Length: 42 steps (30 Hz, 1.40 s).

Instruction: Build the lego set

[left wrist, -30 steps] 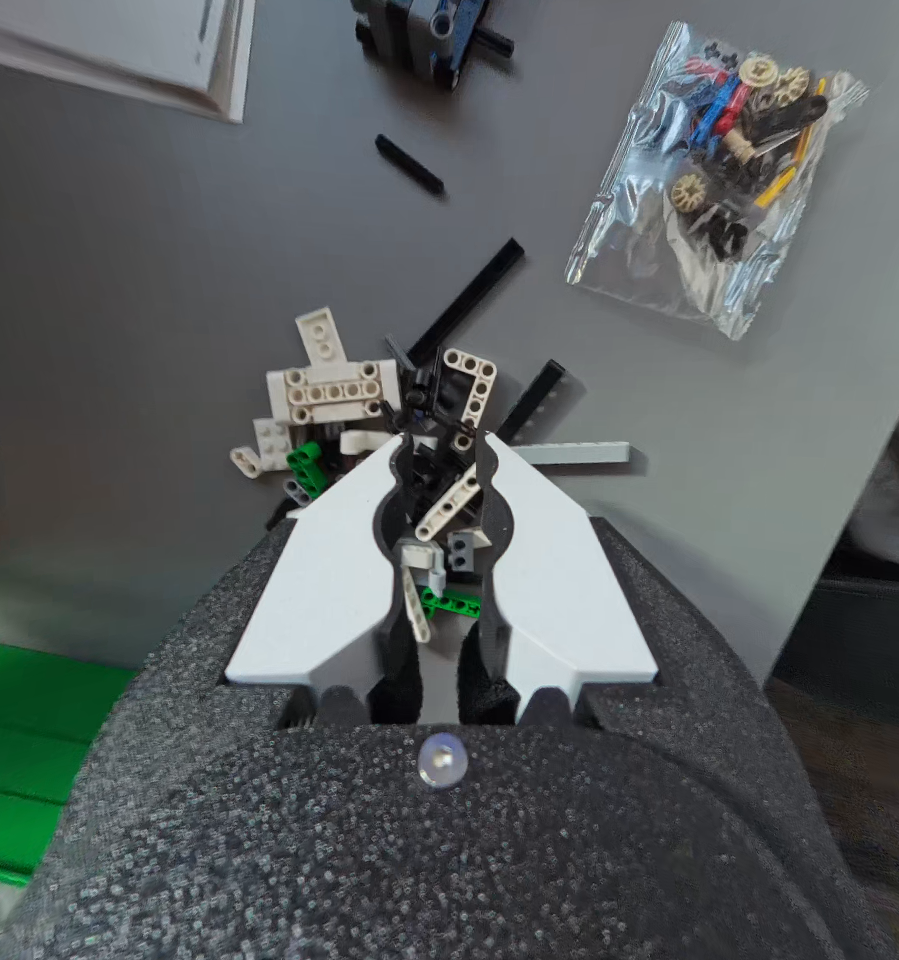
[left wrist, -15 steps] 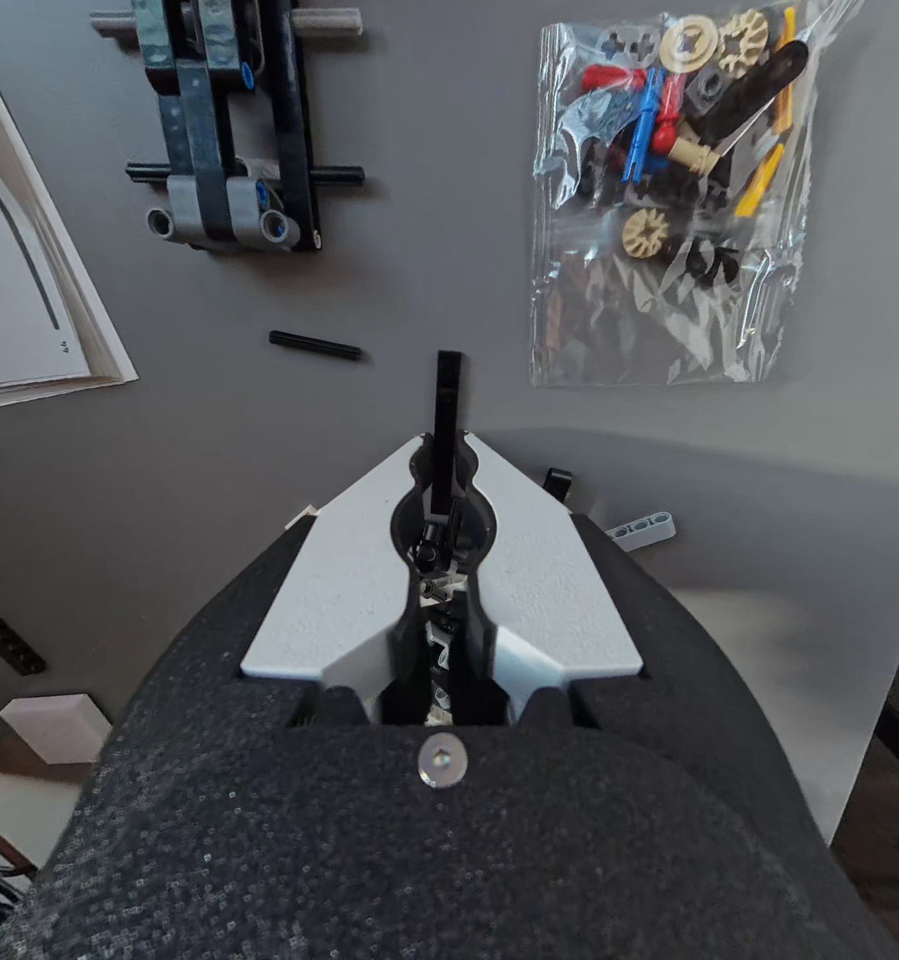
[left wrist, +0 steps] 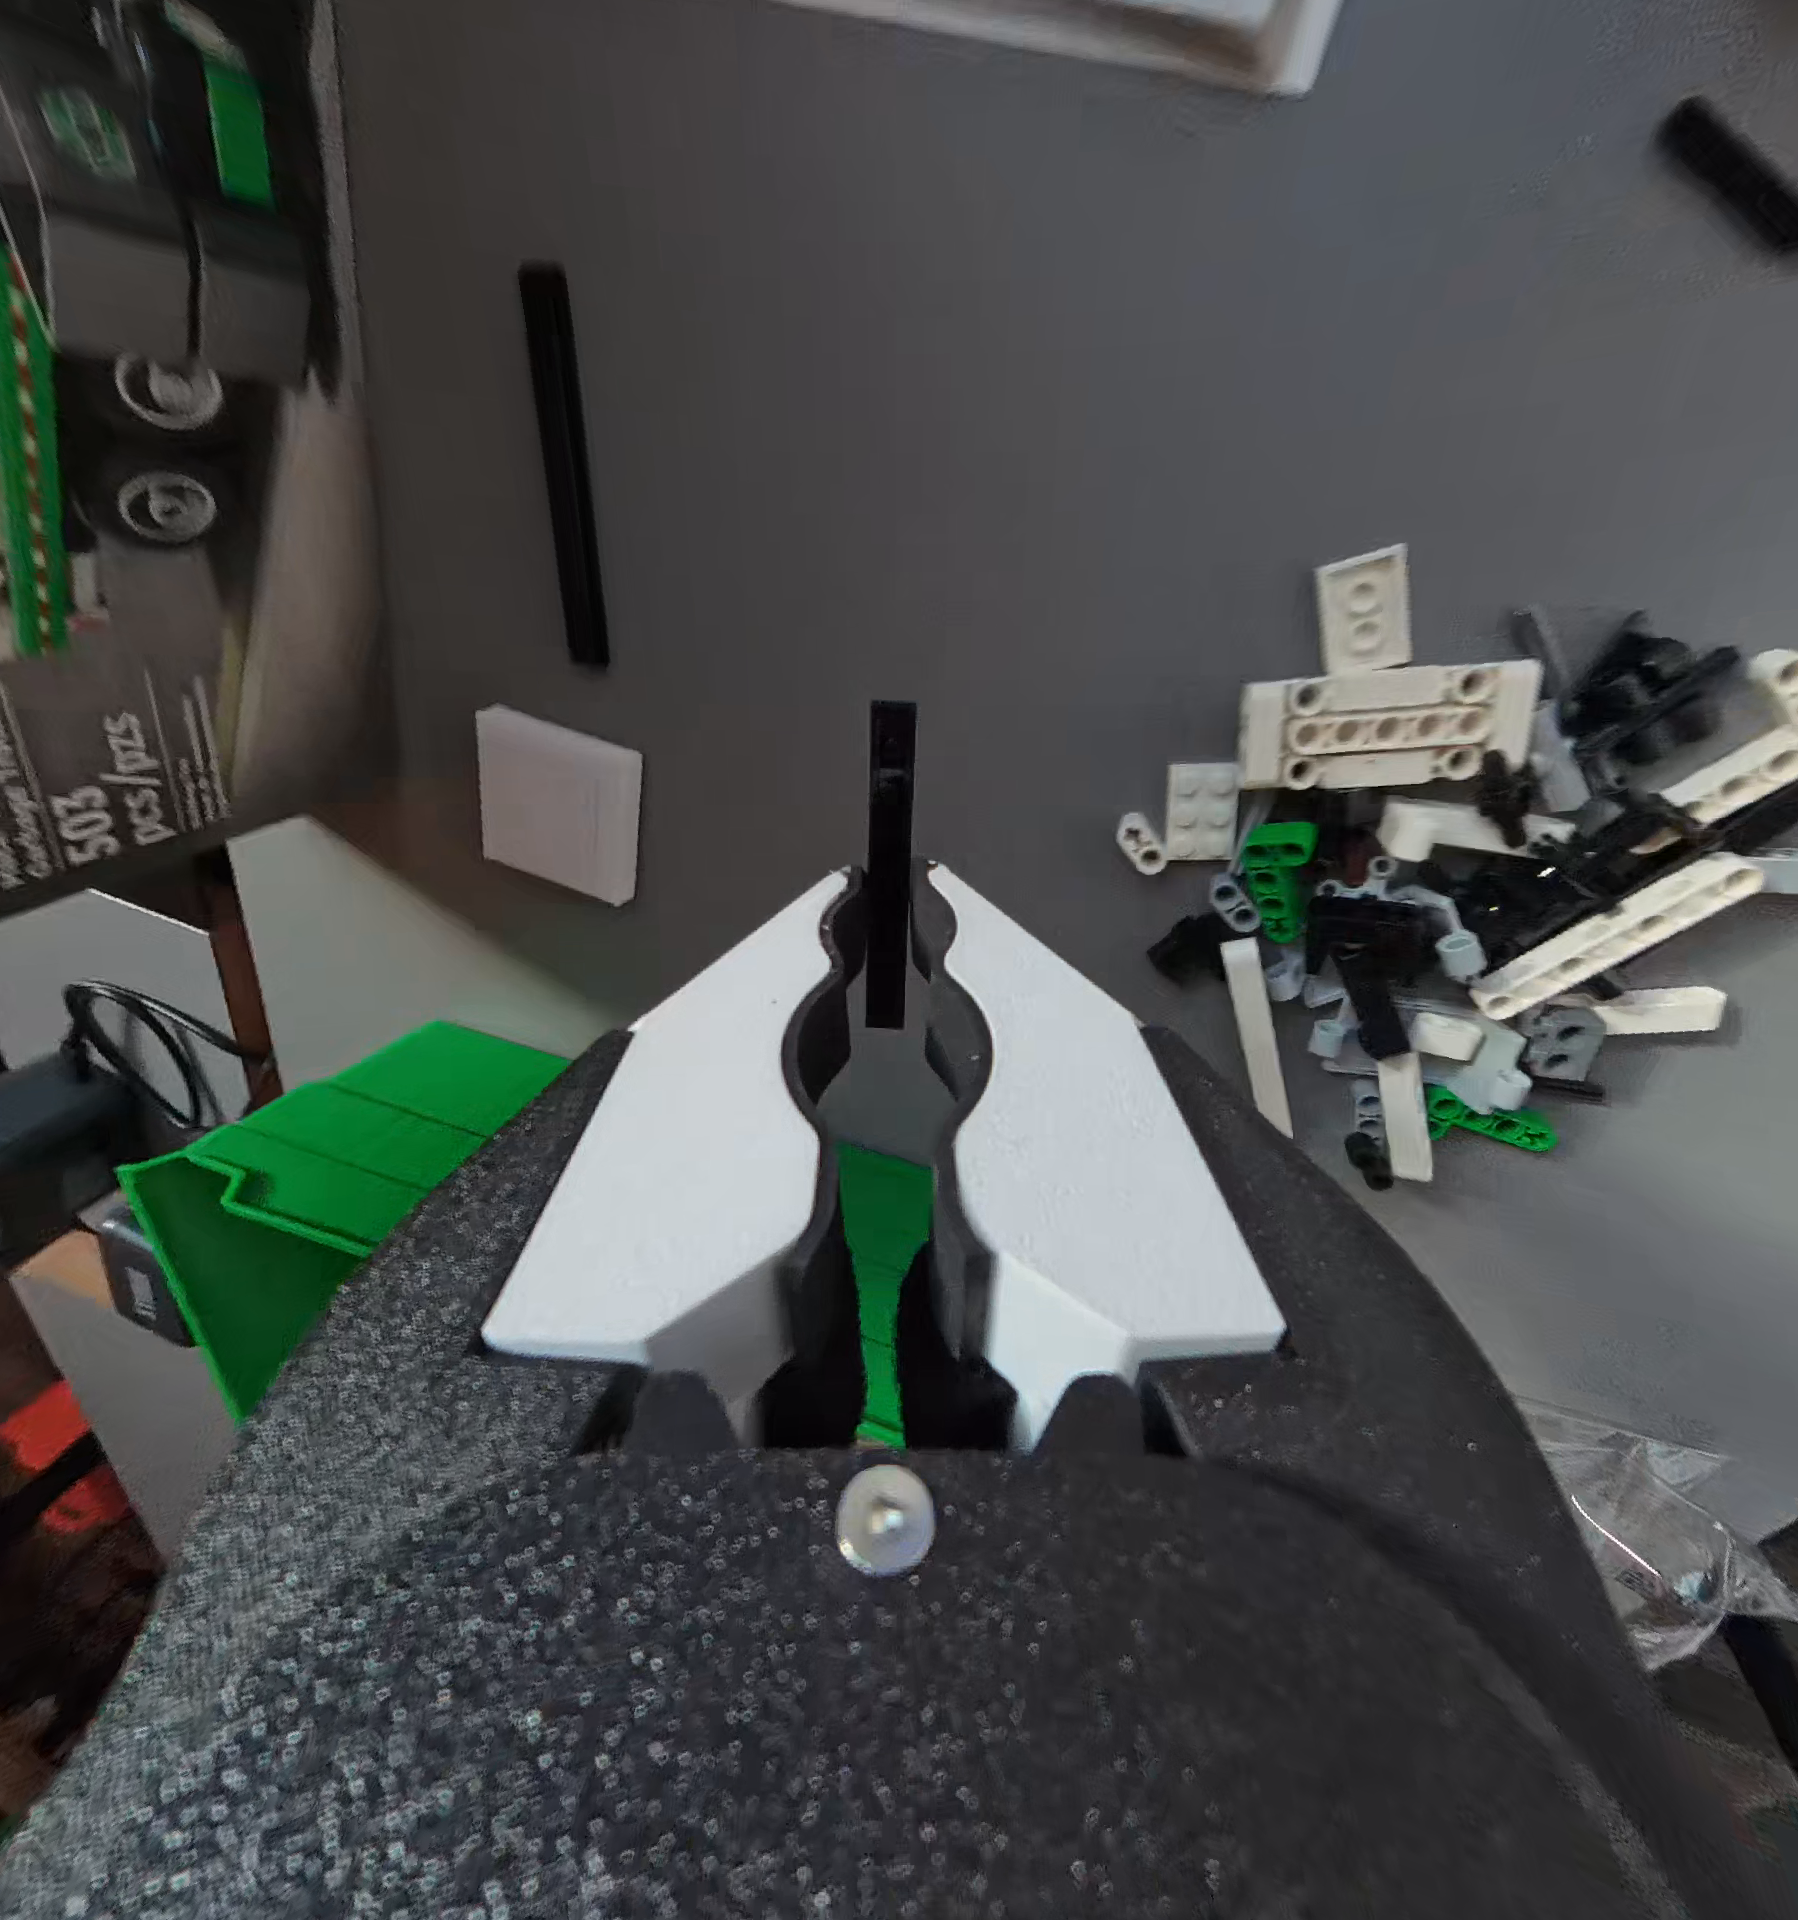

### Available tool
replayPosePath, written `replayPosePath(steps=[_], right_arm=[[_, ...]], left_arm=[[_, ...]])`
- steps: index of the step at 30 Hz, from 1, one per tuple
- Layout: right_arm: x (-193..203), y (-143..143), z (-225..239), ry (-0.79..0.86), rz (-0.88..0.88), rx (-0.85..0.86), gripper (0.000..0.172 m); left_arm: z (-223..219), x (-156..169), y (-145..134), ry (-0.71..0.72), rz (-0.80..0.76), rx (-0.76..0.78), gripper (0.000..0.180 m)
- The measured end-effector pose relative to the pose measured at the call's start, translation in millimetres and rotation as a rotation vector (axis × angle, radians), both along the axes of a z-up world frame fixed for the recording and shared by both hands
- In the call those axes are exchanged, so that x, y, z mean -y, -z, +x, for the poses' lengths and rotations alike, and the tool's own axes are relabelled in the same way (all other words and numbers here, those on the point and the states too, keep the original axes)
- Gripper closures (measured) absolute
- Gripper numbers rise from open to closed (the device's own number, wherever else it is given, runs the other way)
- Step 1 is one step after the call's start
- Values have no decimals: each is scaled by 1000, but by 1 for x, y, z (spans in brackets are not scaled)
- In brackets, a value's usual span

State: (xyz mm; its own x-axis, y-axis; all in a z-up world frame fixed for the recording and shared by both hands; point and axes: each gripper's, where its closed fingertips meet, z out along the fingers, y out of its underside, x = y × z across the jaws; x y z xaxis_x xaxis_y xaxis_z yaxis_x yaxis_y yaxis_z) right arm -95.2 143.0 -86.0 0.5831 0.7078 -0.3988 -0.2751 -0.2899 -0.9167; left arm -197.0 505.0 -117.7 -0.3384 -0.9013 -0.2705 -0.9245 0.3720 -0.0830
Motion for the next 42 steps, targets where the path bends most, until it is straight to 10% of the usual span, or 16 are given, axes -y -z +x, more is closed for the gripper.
replayPosePath(steps=[11,20,24,28,31,42], right_arm=[[0,-1,1,1,-2,-11,152],[0,-1,1,-4,-1,-15,152],[0,-1,2,-3,0,-18,152],[0,-1,1,-9,-7,-22,152],[0,-1,1,-9,-4,-20,152],[0,-1,1,-14,-8,-26,151]], left_arm=[[-44,-76,62,-477,-89,-243,176],[-46,-71,64,-545,-119,-183,160],[-39,-32,34,-365,-79,-112,154],[-39,97,25,139,-294,-43,167],[-54,153,40,212,-374,-97,163],[-68,147,56,245,-155,-120,162]])
